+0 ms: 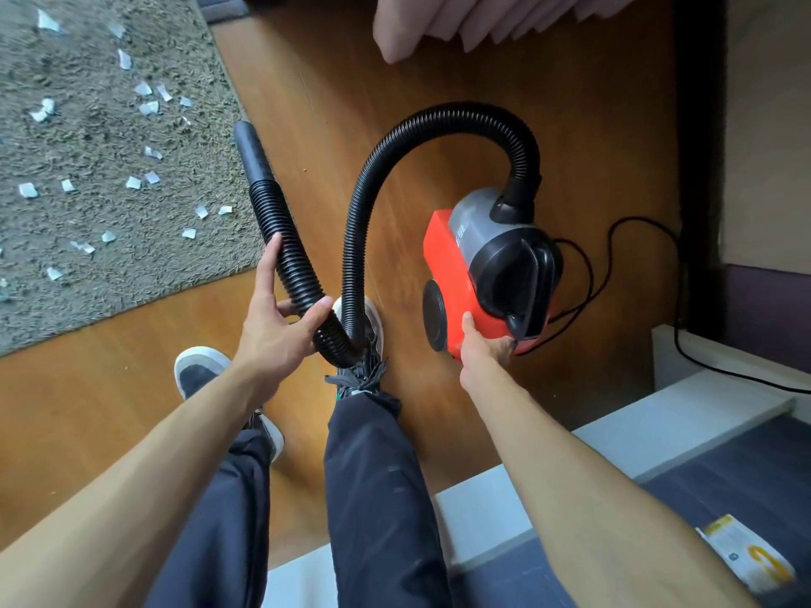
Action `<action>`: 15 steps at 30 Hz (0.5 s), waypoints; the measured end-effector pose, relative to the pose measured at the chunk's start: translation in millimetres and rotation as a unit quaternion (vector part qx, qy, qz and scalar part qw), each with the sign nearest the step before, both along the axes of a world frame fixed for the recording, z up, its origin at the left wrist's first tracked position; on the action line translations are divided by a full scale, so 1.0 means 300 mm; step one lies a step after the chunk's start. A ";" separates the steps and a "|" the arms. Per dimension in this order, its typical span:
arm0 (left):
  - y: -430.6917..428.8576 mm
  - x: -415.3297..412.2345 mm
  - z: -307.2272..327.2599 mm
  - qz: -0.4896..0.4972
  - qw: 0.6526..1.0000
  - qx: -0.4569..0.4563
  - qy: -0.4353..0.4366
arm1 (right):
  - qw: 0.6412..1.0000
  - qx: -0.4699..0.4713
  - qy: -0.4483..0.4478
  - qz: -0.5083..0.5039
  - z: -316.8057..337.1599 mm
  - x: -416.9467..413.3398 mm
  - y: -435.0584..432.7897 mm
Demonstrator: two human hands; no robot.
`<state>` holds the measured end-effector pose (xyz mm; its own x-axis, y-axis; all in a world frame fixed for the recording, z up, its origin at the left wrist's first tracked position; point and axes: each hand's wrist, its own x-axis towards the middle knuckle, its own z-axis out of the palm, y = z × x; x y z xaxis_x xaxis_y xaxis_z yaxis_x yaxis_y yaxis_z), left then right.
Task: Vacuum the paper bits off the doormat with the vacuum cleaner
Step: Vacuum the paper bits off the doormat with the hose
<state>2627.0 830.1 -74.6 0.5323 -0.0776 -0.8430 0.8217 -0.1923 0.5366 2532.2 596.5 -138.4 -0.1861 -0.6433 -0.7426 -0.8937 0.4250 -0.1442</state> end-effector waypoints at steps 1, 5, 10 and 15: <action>-0.002 0.002 -0.002 -0.002 1.000 0.003 -0.002 | 1.000 -0.003 -0.003 -0.004 0.003 0.004 -0.003; -0.013 -0.005 -0.022 -0.009 1.000 -0.003 -0.009 | 0.999 -0.020 0.028 -0.001 -0.008 0.002 0.012; -0.010 -0.018 -0.028 -0.020 1.000 -0.003 -0.007 | 0.995 -0.023 0.060 0.081 0.013 -0.032 0.040; 0.021 -0.011 -0.005 -0.028 0.999 0.018 -0.029 | 0.980 -0.063 0.033 0.184 0.103 0.049 0.102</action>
